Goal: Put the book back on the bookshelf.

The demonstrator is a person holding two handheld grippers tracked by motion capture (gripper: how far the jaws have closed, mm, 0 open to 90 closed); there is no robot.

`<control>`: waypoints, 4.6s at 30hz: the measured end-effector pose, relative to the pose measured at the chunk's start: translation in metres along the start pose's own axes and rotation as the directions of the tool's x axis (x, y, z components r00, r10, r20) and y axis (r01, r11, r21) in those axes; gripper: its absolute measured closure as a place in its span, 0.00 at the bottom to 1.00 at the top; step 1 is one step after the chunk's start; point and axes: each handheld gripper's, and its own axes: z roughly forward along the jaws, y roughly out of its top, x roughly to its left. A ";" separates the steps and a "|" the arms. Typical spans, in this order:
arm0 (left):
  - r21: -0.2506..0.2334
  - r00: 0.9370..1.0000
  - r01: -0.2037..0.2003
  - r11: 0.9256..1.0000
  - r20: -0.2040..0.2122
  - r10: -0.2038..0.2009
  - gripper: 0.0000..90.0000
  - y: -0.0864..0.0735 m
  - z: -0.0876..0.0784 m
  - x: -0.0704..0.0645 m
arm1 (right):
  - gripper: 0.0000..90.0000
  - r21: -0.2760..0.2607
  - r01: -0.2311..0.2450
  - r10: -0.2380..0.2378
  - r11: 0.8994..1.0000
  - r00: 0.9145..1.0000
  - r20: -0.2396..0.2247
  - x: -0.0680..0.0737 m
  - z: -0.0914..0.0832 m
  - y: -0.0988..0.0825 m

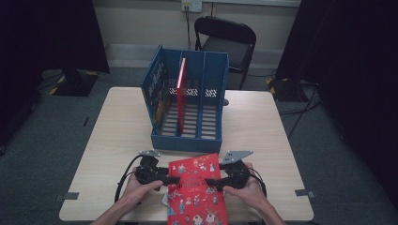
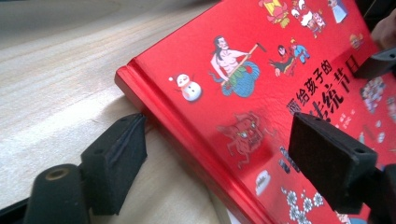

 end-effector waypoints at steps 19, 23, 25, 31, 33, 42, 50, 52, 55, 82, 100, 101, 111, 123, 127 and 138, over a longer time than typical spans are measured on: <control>-0.095 0.999 0.041 0.995 -0.003 -0.041 0.43 0.006 -0.018 0.002 | 0.35 0.013 -0.073 0.072 0.997 0.992 0.107 -0.001 0.010 0.008; -0.144 0.997 0.039 0.989 0.068 -0.030 0.49 0.009 -0.023 -0.002 | 0.36 -0.004 -0.096 0.096 0.995 0.989 0.115 -0.001 0.010 0.012; -0.162 0.995 0.024 0.987 0.095 -0.009 0.56 0.011 -0.023 -0.009 | 0.37 -0.015 -0.103 0.104 0.995 0.989 0.106 -0.001 0.010 0.014; -0.195 0.993 0.012 0.981 0.116 0.011 0.64 0.017 -0.030 -0.018 | 0.39 -0.054 -0.135 0.139 0.989 0.986 0.091 -0.001 0.005 0.018; -0.204 0.989 0.013 0.979 0.146 0.017 0.68 0.019 -0.032 -0.021 | 0.40 -0.062 -0.129 0.134 0.990 0.987 0.087 0.000 0.002 0.020; -0.228 0.980 0.001 0.974 0.192 0.044 0.79 0.040 -0.032 -0.038 | 0.41 -0.112 -0.125 0.138 0.986 0.984 0.116 0.002 -0.017 0.025; -0.251 0.972 -0.023 0.968 0.222 0.081 0.84 0.051 -0.034 -0.054 | 0.44 -0.188 -0.080 0.111 0.979 0.981 0.160 0.005 -0.041 0.029; -0.252 0.971 -0.036 0.967 0.219 0.093 0.84 0.053 -0.034 -0.059 | 0.39 -0.207 -0.071 0.107 0.976 0.980 0.168 0.006 -0.046 0.032; -0.257 0.968 -0.030 0.966 0.234 0.092 0.85 0.057 -0.035 -0.065 | 0.35 -0.237 -0.071 0.114 0.969 0.979 0.170 0.007 -0.053 0.035; -0.358 0.951 -0.197 0.913 0.157 0.267 0.89 0.096 -0.063 -0.101 | 0.25 -0.391 -0.047 0.112 0.919 0.983 0.146 0.008 -0.088 0.068; -0.437 0.929 -0.302 0.847 0.066 0.365 0.88 0.112 -0.070 -0.090 | 0.40 -0.364 -0.064 0.135 0.929 0.976 0.172 -0.005 -0.067 0.070; -0.442 0.927 -0.306 0.843 0.065 0.371 0.88 0.113 -0.071 -0.089 | 0.41 -0.368 -0.058 0.133 0.928 0.975 0.180 -0.005 -0.068 0.073; -0.435 0.914 -0.360 0.825 0.013 0.406 0.86 0.093 -0.068 -0.081 | 0.42 -0.406 -0.040 0.123 0.913 0.976 0.182 -0.005 -0.058 0.072; -0.405 0.917 -0.372 0.835 -0.022 0.398 0.83 0.072 -0.067 -0.092 | 0.39 -0.326 -0.051 0.099 0.944 0.986 0.134 0.001 -0.046 0.053; -0.384 0.924 -0.358 0.851 -0.012 0.383 0.81 0.068 -0.063 -0.091 | 0.37 -0.324 -0.064 0.112 0.944 0.985 0.133 0.003 -0.045 0.046; -0.364 0.913 -0.384 0.849 -0.013 0.407 0.81 0.058 -0.066 -0.102 | 0.29 -0.310 -0.036 0.090 0.950 0.983 0.160 0.016 -0.042 0.044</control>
